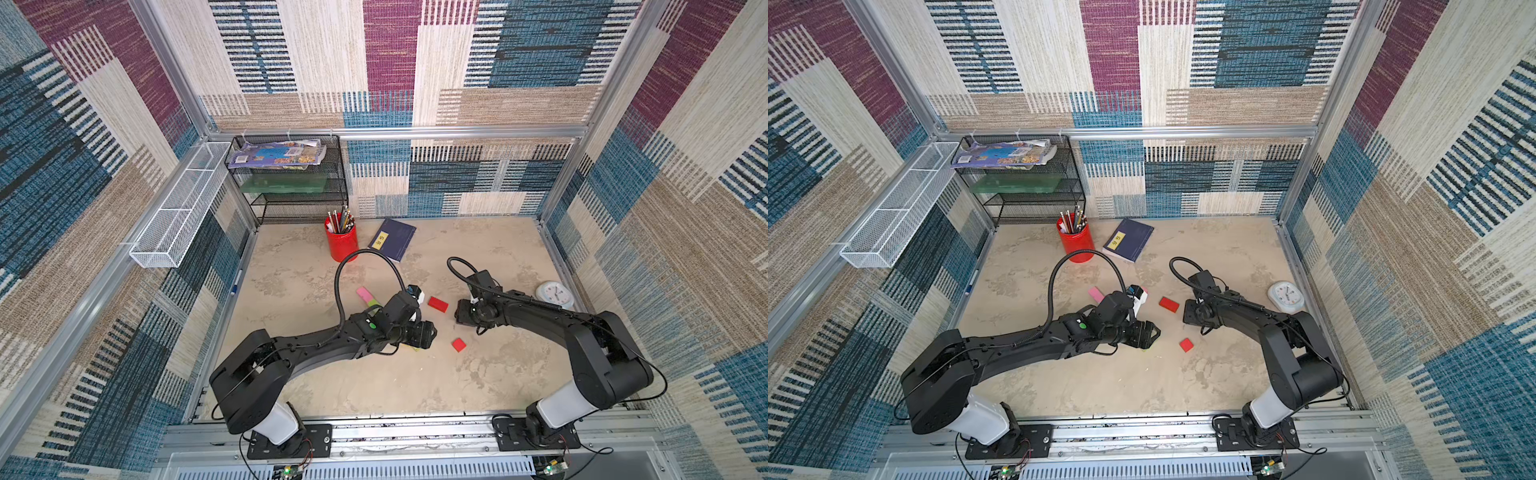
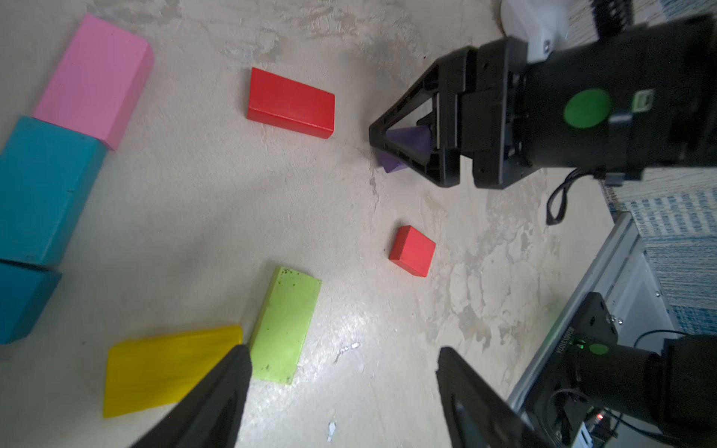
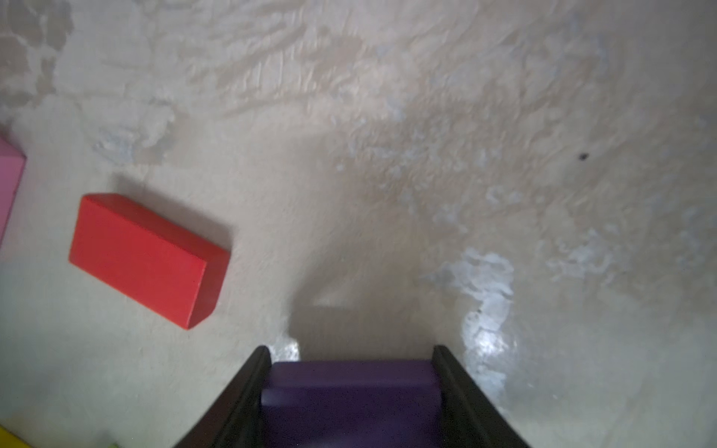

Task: Assemble the letter v with building blocks
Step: Assemble the building block at the center of the board.

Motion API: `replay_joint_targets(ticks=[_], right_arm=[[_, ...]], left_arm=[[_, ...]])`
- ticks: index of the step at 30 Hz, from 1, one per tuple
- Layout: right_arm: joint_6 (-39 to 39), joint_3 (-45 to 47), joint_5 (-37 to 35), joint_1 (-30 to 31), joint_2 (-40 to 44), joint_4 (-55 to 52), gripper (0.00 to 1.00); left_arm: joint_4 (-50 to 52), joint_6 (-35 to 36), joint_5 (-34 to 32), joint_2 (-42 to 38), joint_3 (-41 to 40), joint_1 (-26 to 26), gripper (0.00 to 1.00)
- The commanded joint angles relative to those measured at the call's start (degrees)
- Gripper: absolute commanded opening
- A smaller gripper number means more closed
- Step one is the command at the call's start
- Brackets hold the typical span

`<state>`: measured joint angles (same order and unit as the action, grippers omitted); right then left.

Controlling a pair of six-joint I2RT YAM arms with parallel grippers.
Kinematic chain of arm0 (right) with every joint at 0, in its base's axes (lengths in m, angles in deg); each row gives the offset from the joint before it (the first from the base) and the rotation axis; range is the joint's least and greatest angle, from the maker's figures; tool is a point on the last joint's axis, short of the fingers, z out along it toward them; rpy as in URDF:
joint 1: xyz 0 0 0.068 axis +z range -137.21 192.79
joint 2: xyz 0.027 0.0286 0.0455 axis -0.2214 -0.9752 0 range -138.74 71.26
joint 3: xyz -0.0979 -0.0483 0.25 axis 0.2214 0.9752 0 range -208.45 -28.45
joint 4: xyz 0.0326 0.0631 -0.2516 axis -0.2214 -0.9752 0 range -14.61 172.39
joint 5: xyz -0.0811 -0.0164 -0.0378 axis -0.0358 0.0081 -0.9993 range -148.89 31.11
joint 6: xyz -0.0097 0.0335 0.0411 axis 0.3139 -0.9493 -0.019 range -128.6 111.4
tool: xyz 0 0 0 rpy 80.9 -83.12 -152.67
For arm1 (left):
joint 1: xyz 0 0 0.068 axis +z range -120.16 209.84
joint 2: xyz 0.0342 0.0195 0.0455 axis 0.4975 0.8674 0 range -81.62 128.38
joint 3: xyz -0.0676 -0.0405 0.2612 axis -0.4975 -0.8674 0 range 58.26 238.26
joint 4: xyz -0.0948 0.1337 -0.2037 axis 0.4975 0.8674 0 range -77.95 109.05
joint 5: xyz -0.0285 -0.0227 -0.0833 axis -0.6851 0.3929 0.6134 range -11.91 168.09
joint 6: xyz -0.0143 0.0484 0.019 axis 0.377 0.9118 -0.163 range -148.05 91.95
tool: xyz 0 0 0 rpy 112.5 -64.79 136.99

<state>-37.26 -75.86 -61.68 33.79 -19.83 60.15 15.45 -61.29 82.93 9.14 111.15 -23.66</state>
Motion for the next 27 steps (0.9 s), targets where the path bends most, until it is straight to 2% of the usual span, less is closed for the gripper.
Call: replay_joint_targets(ticks=[1,3,5,6,8,11,13,14,16,24,27], right_arm=[[-1.72,-1.01,-2.83,-0.08,-1.55,0.5,0.15],[-1.74,-1.28,-2.63,-0.17,-2.13,0.85,0.21],[-2.01,-1.44,-1.92,-0.16,-2.55,1.49,0.39],[-2.09,-1.45,-1.35,-0.16,-2.73,1.73,0.42],[-2.34,-1.88,-0.99,-0.17,-3.12,1.72,0.53],[-2.38,-2.09,0.32,-0.32,-2.88,1.95,0.8],[-2.15,-2.2,2.7,-1.15,-2.8,2.19,0.94],[-1.88,-1.46,5.48,-2.15,-2.5,3.28,0.98],[-1.68,-0.28,8.74,-3.59,-1.28,4.72,0.95],[0.51,4.27,11.71,-9.33,11.73,7.97,0.95],[2.94,5.19,12.61,-12.4,13.85,8.09,0.95]], left_arm=[[-2.3,-1.74,0.17,1.6,-0.06,-0.52,0.78],[-2.9,-2.2,0.23,2.49,-0.2,-0.85,0.78],[-3.76,-2.53,0.21,3.46,-0.32,-1.0,0.78],[-4.07,-2.72,0.2,3.83,-0.35,-1.08,0.78],[-4.64,-2.84,0.18,4.68,-0.24,-1.04,0.78],[-5.28,-3.05,0.19,5.93,0.09,-1.09,0.78],[-5.63,-3.09,0.39,6.82,0.62,-1.06,0.78],[-5.85,-2.99,0.58,7.36,0.96,-1.09,0.78],[-6.04,-2.83,0.8,8.3,1.67,-1.06,0.78],[-8.71,-3.59,-0.31,8.98,2.71,-0.45,0.78],[-10.74,-4.17,1.04,9.93,2.75,0.43,0.75]])
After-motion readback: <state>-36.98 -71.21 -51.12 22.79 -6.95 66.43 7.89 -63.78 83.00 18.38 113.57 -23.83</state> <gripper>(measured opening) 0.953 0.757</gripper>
